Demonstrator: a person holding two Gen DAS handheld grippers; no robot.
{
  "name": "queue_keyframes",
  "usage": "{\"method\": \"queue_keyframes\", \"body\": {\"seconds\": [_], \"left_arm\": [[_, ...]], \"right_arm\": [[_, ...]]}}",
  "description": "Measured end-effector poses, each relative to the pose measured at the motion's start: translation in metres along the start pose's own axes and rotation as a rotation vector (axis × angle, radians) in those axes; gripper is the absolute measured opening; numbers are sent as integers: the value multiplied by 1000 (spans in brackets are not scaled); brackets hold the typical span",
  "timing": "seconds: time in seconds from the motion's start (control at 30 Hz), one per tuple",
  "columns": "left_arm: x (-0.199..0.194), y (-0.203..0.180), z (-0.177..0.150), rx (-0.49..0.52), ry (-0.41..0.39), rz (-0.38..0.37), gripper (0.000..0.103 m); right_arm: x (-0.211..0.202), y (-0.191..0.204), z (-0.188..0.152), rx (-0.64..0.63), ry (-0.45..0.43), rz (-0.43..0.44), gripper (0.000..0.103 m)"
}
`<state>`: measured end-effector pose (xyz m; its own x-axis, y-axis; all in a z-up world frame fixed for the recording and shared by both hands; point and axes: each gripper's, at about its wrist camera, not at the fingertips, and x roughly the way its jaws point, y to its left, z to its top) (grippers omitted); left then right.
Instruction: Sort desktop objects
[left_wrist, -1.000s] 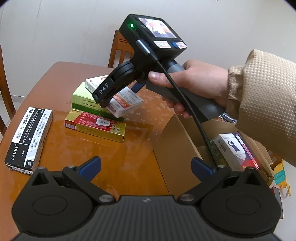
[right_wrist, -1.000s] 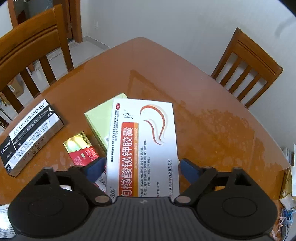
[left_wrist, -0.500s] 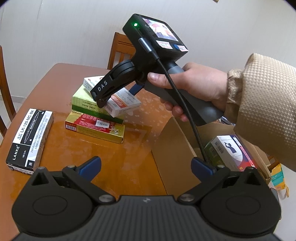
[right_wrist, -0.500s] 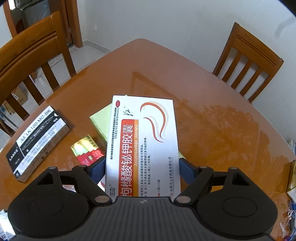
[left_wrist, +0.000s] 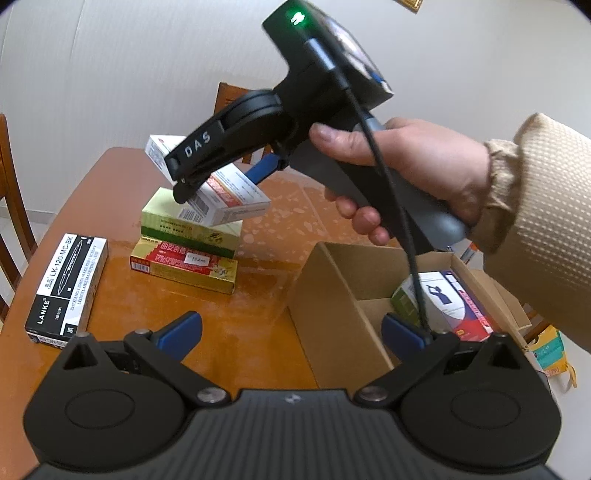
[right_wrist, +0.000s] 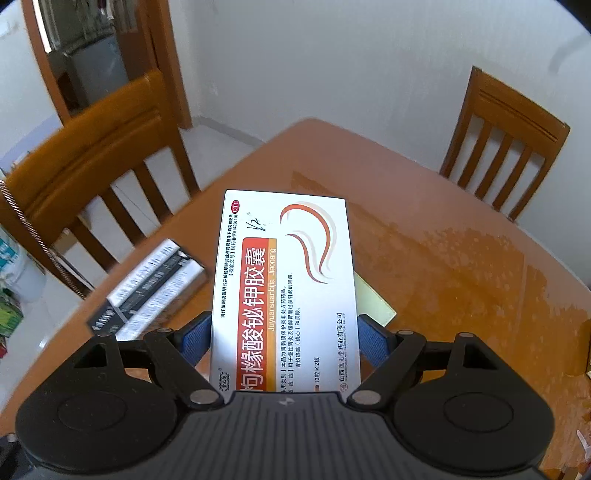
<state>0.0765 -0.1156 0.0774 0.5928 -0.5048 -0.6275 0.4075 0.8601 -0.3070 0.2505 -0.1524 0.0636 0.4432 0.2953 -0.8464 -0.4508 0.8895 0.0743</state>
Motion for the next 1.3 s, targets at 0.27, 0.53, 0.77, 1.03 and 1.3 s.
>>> {"method": "queue_keyframes", "body": {"seconds": [0.27,0.53,0.77,1.03,1.3], "left_arm": [[-18,-24,-5,46,-30,-10,103],[-24,-50,-12,111,-19,-51,103],[-26,-71,-20,148,-5,-114,103],[-35,-96,-28,215,-33,-238,103],[-32,-109,-34,252,-8,-238,103]], "right_arm": [[-71,9,-20,16,-105,48,86],[-131,-3,-58,80,-166,35,86],[-166,-37,-100,186,-184,-33,86],[-181,-79,-152,342,-167,-108,86],[-150,-87,-191,459,-99,-79,86]]}}
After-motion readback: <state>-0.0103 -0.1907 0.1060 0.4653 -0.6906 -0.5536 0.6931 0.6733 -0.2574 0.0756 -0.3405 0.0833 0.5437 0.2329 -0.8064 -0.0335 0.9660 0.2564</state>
